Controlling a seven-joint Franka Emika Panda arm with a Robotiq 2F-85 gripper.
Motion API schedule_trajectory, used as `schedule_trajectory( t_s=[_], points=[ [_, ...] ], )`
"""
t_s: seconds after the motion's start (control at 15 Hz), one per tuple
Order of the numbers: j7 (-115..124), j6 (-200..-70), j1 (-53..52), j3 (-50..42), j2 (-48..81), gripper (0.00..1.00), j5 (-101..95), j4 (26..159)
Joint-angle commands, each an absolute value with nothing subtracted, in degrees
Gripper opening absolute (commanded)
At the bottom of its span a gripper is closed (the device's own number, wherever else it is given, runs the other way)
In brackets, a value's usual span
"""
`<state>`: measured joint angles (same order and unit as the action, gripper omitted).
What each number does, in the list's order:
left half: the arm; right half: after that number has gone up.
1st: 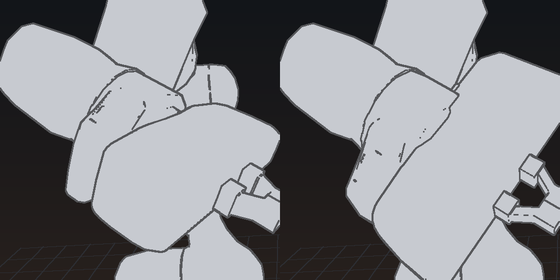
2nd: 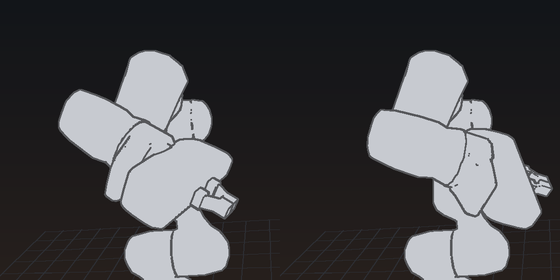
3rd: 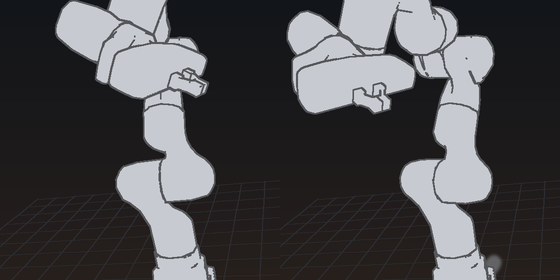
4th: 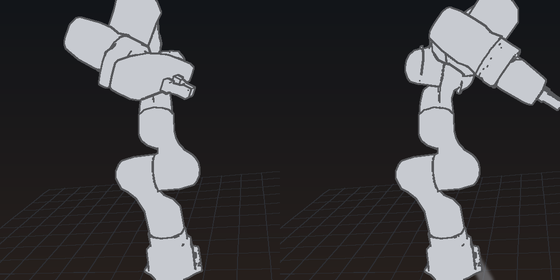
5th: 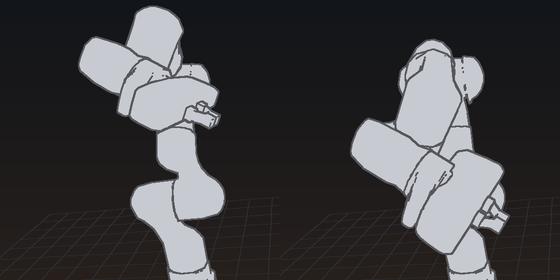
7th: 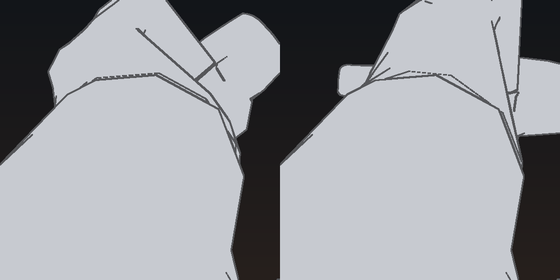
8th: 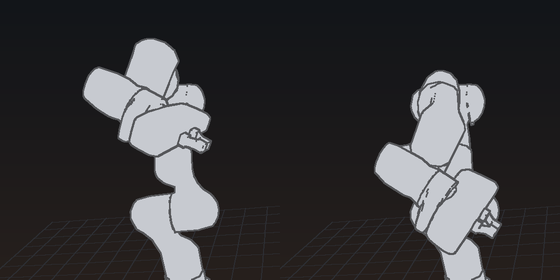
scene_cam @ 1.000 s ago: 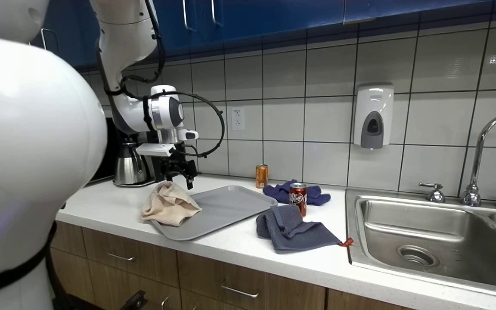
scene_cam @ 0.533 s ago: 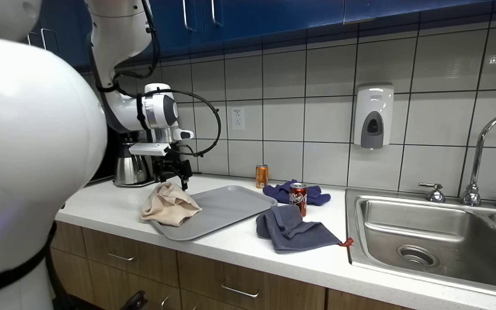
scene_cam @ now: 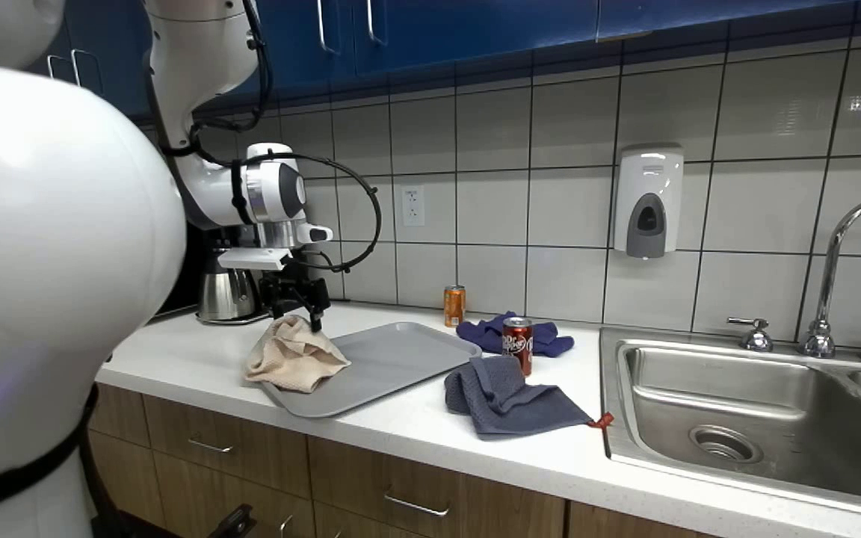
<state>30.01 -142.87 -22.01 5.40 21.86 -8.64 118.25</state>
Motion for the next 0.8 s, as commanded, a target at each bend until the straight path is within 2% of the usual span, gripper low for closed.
schedule_trajectory(
  t_s=[0.0, 0.27, 0.33, 0.4, 0.73],
  points=[
    [27.53, -143.28, -20.85, 6.61, 19.04, 1.0, -6.68, 121.56],
    [27.54, -143.86, -20.91, 6.61, 18.79, 1.0, -6.63, 122.38],
    [27.48, -144.21, -20.83, 6.68, 18.82, 0.82, -6.46, 122.48],
    [27.31, -144.52, -20.77, 6.74, 18.84, 0.72, -6.36, 122.54],
    [26.72, -144.96, -20.58, 6.73, 19.31, 0.34, -5.85, 122.2]
  ],
)
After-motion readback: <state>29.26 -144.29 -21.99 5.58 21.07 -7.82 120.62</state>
